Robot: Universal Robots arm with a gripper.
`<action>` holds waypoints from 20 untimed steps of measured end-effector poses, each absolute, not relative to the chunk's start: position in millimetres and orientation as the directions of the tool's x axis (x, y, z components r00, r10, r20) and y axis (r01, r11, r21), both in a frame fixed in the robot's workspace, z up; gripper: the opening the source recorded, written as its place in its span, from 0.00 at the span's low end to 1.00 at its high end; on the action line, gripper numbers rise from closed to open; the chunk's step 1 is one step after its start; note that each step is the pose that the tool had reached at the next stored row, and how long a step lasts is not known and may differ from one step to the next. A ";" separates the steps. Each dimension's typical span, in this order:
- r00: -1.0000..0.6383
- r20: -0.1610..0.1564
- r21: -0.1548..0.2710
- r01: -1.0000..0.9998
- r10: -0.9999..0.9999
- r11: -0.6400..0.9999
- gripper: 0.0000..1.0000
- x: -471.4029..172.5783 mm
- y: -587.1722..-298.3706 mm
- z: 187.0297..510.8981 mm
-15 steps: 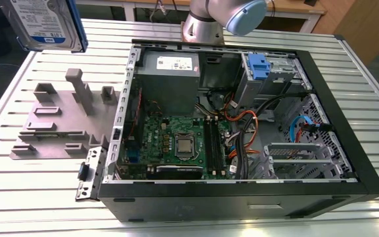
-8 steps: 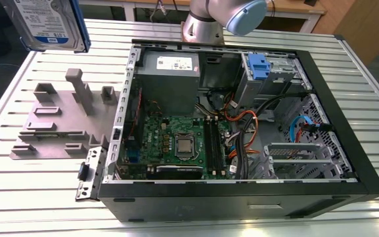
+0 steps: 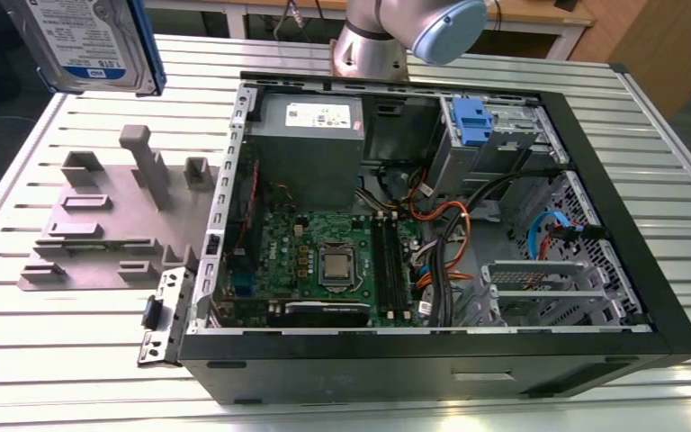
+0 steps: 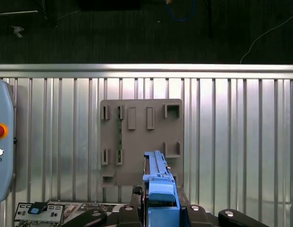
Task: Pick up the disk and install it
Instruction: 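Pick up the disk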
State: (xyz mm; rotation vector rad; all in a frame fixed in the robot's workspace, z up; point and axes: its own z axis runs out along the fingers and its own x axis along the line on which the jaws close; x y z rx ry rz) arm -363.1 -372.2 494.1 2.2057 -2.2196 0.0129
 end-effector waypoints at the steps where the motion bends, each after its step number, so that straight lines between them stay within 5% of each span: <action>1: -0.006 0.015 0.003 -1.000 -1.000 0.006 0.36 -362.8 -372.2 494.1; 20: -0.006 0.015 0.003 -1.000 -1.000 0.006 0.36 -355.5 -372.2 494.1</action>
